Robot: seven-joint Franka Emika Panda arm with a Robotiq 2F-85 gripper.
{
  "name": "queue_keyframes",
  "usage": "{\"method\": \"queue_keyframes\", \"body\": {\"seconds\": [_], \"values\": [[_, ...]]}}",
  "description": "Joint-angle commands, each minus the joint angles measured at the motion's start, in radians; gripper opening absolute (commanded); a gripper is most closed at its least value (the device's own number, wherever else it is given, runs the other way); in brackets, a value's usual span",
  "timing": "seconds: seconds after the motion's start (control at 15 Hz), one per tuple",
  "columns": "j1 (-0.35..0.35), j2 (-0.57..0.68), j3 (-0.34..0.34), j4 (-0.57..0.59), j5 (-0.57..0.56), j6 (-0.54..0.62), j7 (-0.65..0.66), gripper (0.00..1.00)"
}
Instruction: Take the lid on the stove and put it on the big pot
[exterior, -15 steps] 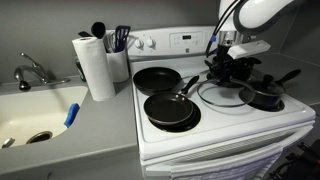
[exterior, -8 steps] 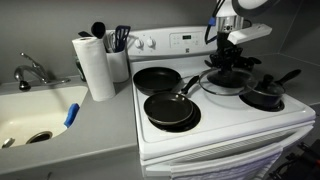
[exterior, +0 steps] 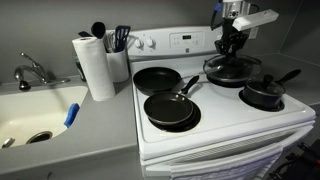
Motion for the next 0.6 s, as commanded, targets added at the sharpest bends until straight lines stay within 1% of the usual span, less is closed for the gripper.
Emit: {"method": "queue_keyframes", "body": {"seconds": [0.0,0.13,0.33,0.4,0.47,0.53], "values": [[-0.041,-0.062,-0.03,-0.032,-0.015,0.013,0.006,0.14],[-0.064,-0.081,-0.052,-0.039,-0.007,0.017,0.0,0.14],[-0.095,-0.099,-0.086,-0.036,0.014,0.039,-0.044,0.14],[-0.096,-0.104,-0.086,-0.029,0.003,0.035,-0.058,0.14],[-0.092,-0.107,-0.075,-0.014,-0.021,0.002,-0.05,0.14],[-0.097,-0.071,-0.078,-0.013,-0.001,0.015,-0.033,0.14]]}}
